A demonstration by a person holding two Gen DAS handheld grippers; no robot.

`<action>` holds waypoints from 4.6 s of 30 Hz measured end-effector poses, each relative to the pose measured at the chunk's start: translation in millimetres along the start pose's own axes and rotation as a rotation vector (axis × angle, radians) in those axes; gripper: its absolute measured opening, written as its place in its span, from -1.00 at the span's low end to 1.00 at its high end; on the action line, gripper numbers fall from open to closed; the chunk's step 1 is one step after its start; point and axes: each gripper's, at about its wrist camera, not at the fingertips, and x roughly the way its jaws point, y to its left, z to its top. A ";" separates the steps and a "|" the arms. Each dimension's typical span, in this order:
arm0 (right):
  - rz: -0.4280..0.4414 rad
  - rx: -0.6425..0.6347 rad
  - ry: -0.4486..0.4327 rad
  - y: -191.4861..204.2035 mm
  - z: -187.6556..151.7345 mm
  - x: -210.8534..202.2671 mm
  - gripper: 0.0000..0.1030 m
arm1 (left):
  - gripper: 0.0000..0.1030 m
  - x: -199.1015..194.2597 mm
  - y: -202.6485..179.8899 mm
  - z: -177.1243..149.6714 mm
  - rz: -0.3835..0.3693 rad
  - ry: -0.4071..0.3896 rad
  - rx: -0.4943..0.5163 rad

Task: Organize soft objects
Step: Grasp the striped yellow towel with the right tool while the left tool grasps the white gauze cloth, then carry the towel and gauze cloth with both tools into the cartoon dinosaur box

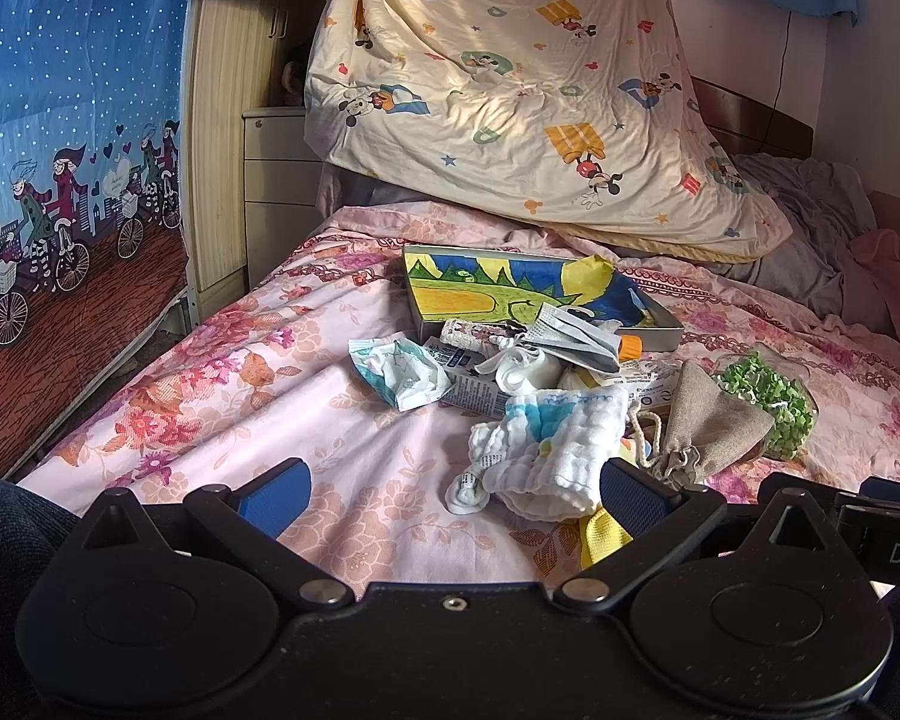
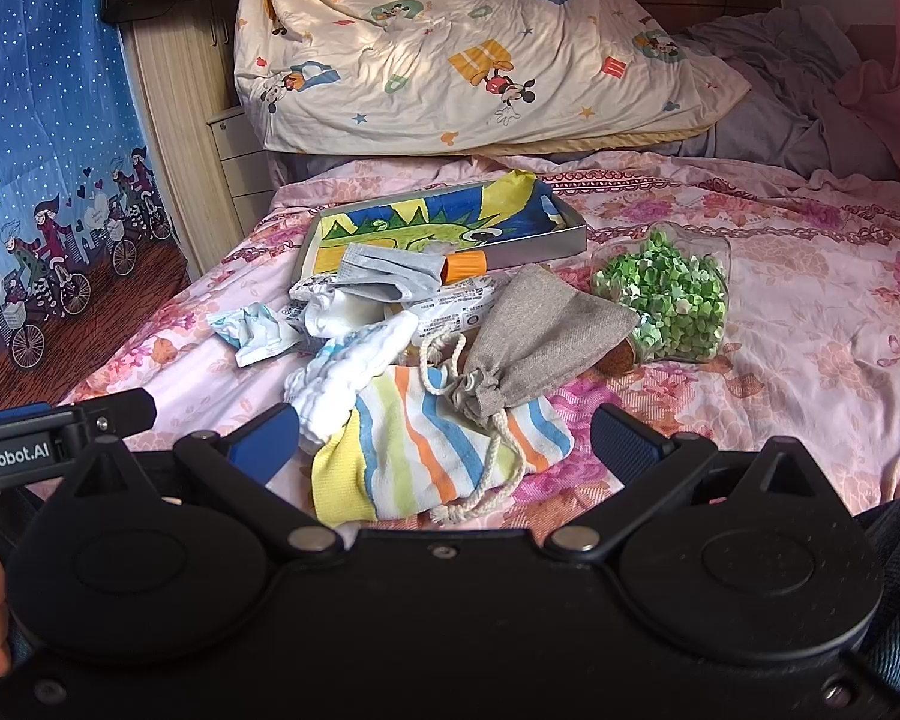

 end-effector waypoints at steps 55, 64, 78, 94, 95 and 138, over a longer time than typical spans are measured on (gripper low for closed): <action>0.278 -0.738 0.344 68.6 30.6 113.9 0.99 | 0.88 149.0 -23.6 57.6 -0.372 0.392 0.240; 0.312 -0.745 0.409 71.1 12.7 115.3 0.98 | 0.38 173.9 -26.5 46.6 -0.414 0.495 0.231; 0.275 -0.682 0.474 61.1 9.0 149.1 -0.02 | -0.77 177.9 -11.6 50.1 -0.437 0.497 0.084; 0.296 -0.492 0.300 37.2 43.4 134.7 -0.85 | -0.86 125.4 0.8 78.8 -0.425 0.252 0.056; 0.311 -0.474 0.280 34.7 47.2 130.4 -0.85 | -0.86 121.4 3.3 81.4 -0.435 0.230 0.043; 0.407 0.086 -0.210 -38.9 220.6 290.2 -0.85 | -0.86 306.9 33.1 180.8 -0.413 -0.023 -0.363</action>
